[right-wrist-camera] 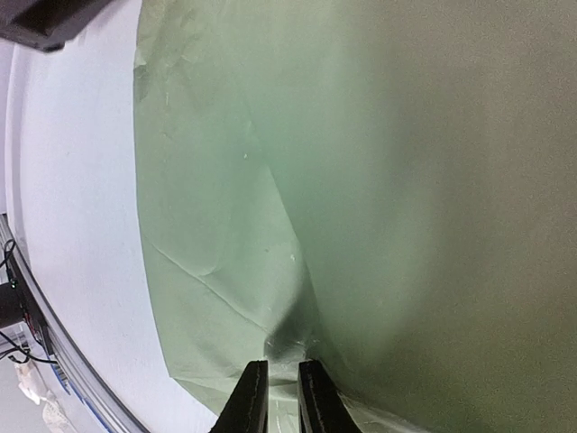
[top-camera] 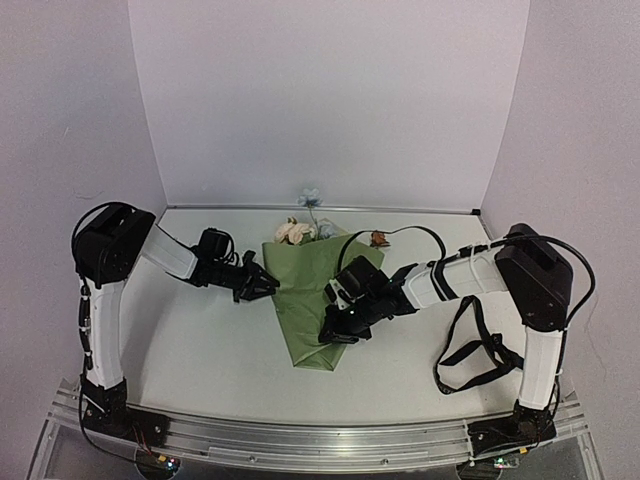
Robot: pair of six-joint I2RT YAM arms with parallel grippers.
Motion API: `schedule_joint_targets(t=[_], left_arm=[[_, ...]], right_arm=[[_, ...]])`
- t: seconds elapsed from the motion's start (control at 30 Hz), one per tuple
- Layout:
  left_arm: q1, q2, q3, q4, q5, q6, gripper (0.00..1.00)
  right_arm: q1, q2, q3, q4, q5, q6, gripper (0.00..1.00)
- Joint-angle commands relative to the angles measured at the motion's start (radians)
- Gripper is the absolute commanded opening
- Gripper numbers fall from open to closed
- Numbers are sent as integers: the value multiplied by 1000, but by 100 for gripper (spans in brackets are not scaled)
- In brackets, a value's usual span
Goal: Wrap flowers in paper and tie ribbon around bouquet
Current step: Press the fold line of the folded wrapping paper.
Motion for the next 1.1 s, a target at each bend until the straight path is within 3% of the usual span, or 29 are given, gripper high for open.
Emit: schedule_joint_targets(t=[0.0, 0.77, 1.07], left_arm=[[48, 49, 72, -48, -13, 11, 27], [203, 332, 538, -106, 56, -32, 27], [220, 158, 543, -202, 41, 62, 31]], right_arm=[[7, 5, -12, -55, 17, -17, 15], [7, 9, -4, -56, 6, -14, 15], [-21, -91, 56, -99, -34, 38, 18]])
